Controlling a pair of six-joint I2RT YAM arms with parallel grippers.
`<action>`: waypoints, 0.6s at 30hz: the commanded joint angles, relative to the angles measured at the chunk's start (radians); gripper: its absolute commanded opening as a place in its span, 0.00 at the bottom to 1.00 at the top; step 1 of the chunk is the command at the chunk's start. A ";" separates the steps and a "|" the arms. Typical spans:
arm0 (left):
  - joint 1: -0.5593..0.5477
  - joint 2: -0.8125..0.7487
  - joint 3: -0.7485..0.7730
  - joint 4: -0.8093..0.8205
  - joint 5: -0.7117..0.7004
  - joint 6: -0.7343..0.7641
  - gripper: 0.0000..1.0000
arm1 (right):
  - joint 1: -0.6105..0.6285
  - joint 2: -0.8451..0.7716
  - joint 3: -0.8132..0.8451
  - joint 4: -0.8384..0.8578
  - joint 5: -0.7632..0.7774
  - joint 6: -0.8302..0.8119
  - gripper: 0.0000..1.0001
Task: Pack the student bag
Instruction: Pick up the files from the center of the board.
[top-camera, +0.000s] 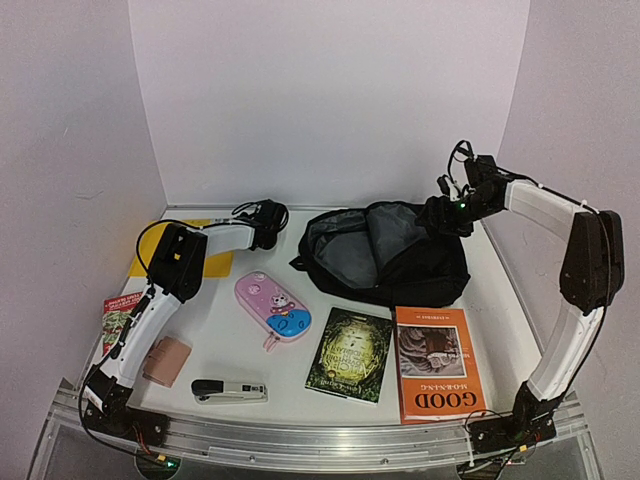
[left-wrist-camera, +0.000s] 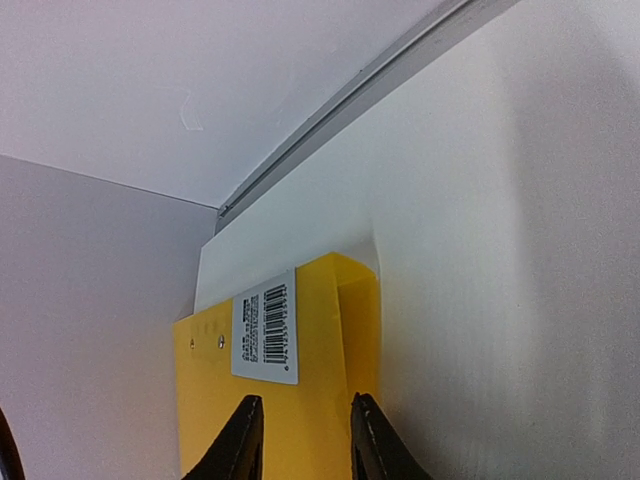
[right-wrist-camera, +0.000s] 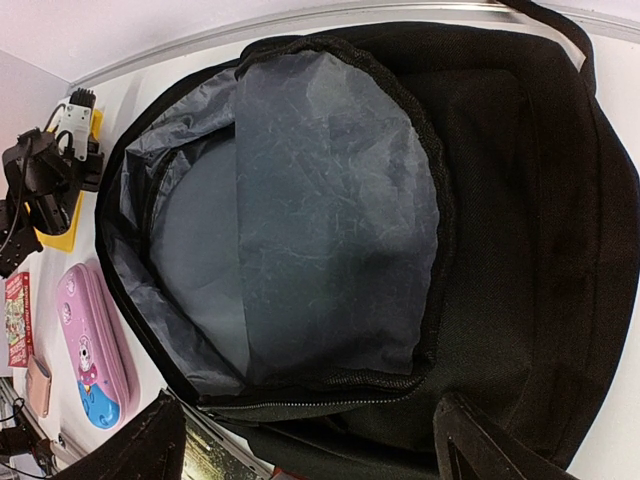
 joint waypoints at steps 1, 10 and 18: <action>0.059 -0.003 -0.044 -0.092 -0.034 -0.019 0.30 | -0.001 -0.027 0.023 0.008 0.002 0.011 0.85; 0.060 -0.051 -0.055 -0.136 -0.052 -0.034 0.06 | -0.002 -0.037 0.028 0.008 -0.002 0.014 0.85; 0.000 -0.197 -0.209 0.115 -0.115 0.181 0.00 | -0.001 -0.045 0.043 0.005 -0.023 0.018 0.85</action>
